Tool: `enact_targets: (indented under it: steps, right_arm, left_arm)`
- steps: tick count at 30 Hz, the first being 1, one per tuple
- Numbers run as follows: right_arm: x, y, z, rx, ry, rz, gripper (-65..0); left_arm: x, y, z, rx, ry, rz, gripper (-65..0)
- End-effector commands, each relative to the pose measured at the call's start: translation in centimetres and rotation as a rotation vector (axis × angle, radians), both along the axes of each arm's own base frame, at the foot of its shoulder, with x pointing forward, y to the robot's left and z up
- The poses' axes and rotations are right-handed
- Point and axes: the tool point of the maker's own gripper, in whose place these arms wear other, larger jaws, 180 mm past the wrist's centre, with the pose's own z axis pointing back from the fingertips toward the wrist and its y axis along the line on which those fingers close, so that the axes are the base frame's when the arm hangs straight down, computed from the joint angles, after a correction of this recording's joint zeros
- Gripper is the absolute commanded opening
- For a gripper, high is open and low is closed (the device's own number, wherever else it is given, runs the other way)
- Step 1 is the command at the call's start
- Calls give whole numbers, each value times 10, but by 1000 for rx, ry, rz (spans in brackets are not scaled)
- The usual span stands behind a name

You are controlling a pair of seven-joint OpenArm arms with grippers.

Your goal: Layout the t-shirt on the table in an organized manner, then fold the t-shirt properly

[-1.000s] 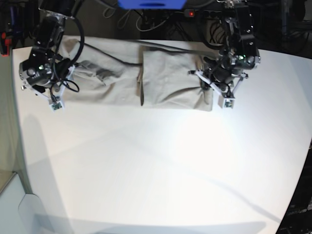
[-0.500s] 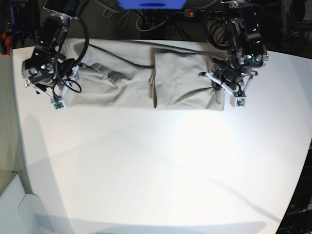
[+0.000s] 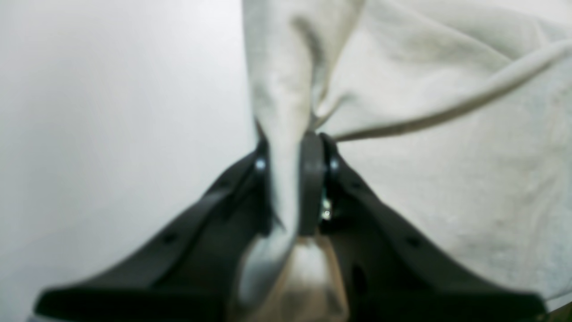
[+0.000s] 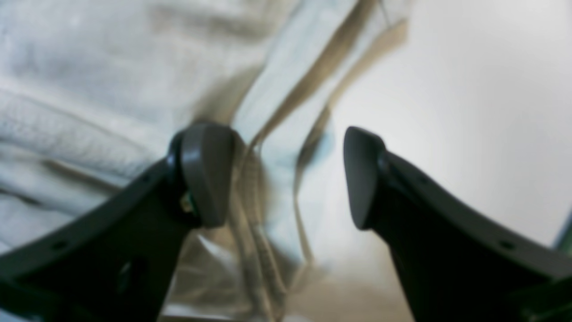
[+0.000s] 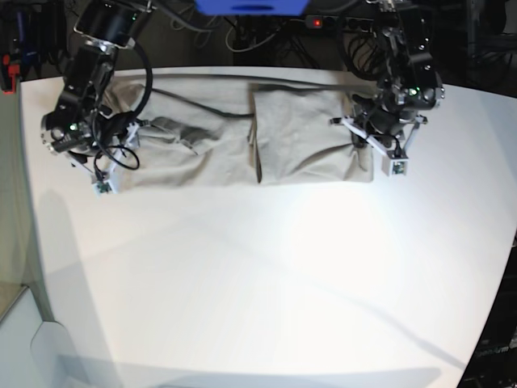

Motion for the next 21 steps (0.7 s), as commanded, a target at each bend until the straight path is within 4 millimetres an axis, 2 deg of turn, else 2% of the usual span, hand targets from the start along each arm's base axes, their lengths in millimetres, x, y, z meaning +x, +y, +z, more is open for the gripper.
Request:
enact_targets:
  steps: [1,3,5,9,15,18,21]
  right_arm:
    - [-14,10,-12,30,61,20,-270]
    - [-13,15,-11,65,47,21,-318]
    - [-11,20,-11,95,35,21,-402]
    - [-11,24,-10,111,33,23,-640]
    - [-5,21,-2,96,18,24,-650]
    - [2,17,15,68,-37,25,-650]
    - [1,12,32,26,-45,24,-650]
  left_arm:
    - [-5,4,-2,21,31,5,-618]
    - [-5,4,-2,21,29,5,-618]
    - [-5,4,-2,21,29,5,-618]
    - [-4,4,0,22,25,5,-618]
    - [-4,4,0,23,23,5,-618]
    - [-4,4,0,23,23,5,-618]
    - [-3,4,1,21,20,5,-618]
